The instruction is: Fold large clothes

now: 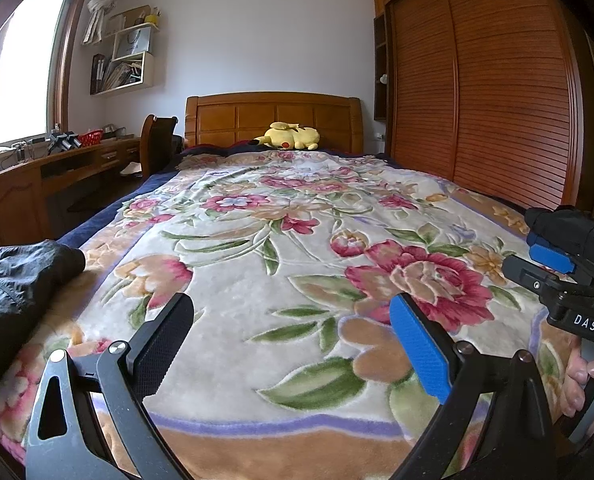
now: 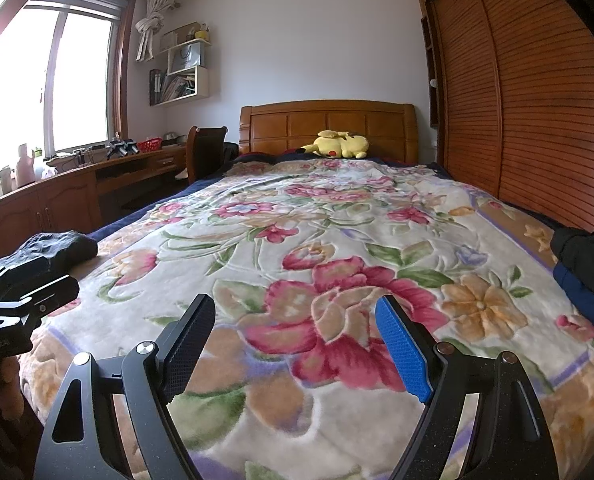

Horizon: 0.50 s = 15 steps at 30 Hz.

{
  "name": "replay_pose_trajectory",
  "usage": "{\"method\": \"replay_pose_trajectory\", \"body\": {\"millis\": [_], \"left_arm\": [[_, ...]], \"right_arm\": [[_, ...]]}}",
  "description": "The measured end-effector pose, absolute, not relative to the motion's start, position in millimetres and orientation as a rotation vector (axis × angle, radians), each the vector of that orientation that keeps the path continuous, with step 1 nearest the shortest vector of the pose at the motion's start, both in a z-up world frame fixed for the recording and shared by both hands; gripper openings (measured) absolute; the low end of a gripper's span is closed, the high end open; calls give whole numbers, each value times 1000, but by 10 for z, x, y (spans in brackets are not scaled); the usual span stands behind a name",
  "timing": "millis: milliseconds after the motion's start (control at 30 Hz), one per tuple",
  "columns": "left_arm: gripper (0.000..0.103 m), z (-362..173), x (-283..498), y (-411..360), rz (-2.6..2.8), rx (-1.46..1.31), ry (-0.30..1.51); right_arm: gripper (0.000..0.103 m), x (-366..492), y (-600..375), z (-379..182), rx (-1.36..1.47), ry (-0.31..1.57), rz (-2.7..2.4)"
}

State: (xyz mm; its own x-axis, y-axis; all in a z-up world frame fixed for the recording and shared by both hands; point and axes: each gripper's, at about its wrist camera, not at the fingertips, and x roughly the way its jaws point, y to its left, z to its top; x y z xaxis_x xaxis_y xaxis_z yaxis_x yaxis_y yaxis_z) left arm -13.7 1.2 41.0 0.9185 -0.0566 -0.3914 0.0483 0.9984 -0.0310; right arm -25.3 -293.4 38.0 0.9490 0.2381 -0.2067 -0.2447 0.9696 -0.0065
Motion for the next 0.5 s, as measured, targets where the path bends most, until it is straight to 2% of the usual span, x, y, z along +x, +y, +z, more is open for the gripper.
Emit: {"method": "replay_pose_trajectory", "body": {"millis": [500], "left_arm": [[99,423,-145,-10,-53,-15,398]], "right_arm": [[84,-270,-2947,381,-25,199,244]]}}
